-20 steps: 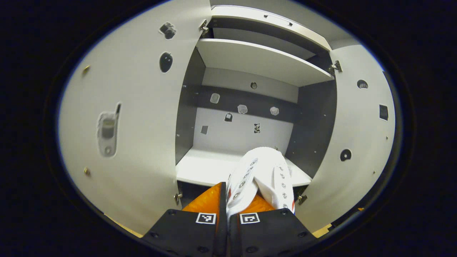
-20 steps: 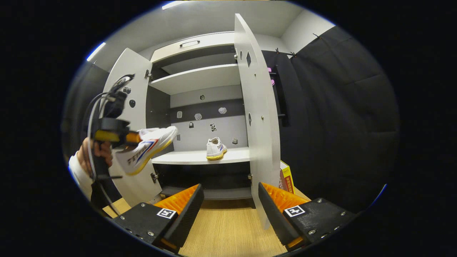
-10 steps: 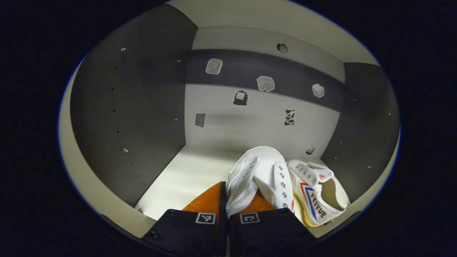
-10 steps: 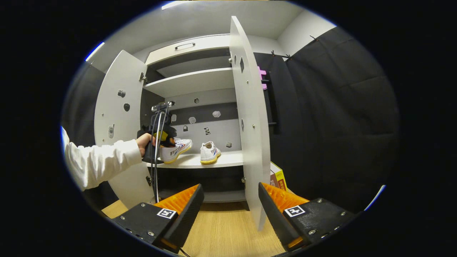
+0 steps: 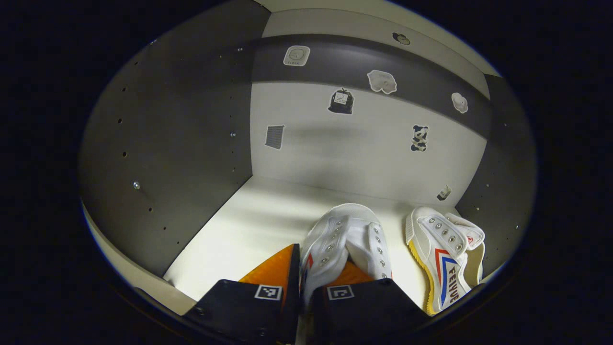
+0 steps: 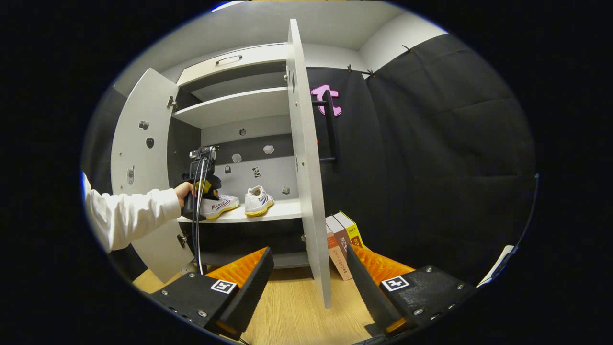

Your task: Grab one shoe with the right hand and put it into the shoe cabinet, grab the other shoe with the left hand and put it into the shoe cabinet; then close the right door with the right hand and the left door with the left hand.

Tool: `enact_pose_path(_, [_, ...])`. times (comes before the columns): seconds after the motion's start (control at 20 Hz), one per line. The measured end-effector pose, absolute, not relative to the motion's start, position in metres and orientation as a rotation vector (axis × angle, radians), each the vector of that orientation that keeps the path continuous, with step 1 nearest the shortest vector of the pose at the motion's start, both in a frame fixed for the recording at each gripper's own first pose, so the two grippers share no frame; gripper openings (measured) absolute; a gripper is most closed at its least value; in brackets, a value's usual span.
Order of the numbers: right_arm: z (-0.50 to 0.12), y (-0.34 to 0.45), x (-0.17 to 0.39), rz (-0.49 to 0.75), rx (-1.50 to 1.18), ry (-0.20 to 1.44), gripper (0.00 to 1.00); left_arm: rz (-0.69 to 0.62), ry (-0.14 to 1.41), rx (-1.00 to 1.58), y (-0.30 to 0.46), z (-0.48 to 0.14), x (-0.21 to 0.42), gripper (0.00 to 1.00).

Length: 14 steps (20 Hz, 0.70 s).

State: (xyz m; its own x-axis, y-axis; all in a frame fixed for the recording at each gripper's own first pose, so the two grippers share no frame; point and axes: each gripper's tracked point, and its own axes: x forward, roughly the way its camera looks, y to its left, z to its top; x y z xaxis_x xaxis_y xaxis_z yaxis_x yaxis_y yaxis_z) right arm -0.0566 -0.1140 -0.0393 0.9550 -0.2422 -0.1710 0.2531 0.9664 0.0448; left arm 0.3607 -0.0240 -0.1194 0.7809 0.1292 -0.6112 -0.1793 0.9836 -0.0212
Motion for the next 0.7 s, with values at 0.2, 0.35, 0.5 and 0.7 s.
enact_pose_path(0.2, [-0.038,-0.113,-0.055,-0.241,0.053,0.155,0.94,0.204,0.661,-0.056,-0.015,-0.119,0.357,0.35])
enact_pose_path(0.35, [-0.038,-0.109,-0.055,-0.225,0.052,0.155,0.94,0.206,0.656,-0.039,-0.007,-0.116,0.354,0.60])
enact_pose_path(0.5, [-0.038,-0.107,-0.055,-0.211,0.055,0.153,0.94,0.204,0.649,-0.045,-0.001,-0.109,0.341,0.92])
enact_pose_path(0.7, [-0.036,-0.097,-0.052,-0.175,0.056,0.144,0.94,0.140,0.586,-0.060,-0.009,-0.082,0.317,0.97])
